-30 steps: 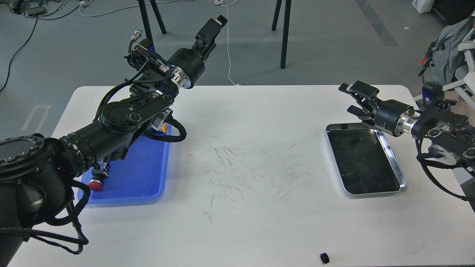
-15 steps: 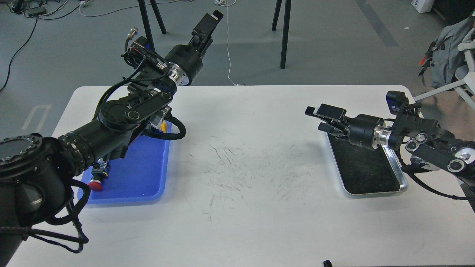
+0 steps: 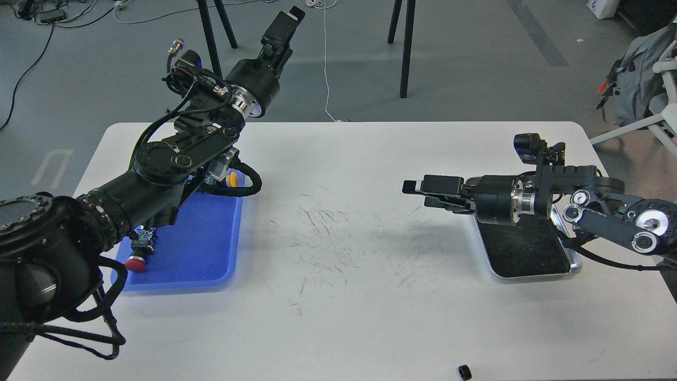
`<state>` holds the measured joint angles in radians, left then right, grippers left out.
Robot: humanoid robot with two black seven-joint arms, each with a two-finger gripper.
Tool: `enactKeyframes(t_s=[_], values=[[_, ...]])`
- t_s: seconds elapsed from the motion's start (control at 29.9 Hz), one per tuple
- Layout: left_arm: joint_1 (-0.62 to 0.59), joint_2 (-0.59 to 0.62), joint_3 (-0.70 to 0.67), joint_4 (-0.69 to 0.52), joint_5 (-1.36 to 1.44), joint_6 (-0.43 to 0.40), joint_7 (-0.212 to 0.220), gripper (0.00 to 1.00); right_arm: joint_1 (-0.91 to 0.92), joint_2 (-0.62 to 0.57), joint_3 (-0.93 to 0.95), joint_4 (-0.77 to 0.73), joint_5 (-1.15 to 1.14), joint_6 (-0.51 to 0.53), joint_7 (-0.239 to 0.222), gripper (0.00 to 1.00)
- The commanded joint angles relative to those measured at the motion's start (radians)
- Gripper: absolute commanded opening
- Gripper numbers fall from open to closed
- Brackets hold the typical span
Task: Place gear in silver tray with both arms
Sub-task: 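Swing the right gripper from the silver tray toward the black gear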
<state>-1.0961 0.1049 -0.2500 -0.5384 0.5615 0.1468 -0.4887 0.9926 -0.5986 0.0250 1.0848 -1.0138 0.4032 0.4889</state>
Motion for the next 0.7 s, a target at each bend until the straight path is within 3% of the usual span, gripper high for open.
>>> enactKeyframes(t_s=[0.0,0.37,0.67], values=[[0.002,-0.004,0.002,0.000,0.001,0.007,0.000,0.99,0.018,-0.056,-0.019,0.113,-0.104,0.031,0.000,0.98],[0.002,0.006,0.003,-0.002,0.003,0.011,0.000,0.99,0.081,-0.199,-0.027,0.346,-0.360,0.085,0.000,0.98],[-0.004,0.006,0.006,-0.002,0.005,0.013,0.000,0.99,0.176,-0.286,-0.027,0.468,-0.408,0.085,0.000,0.98]])
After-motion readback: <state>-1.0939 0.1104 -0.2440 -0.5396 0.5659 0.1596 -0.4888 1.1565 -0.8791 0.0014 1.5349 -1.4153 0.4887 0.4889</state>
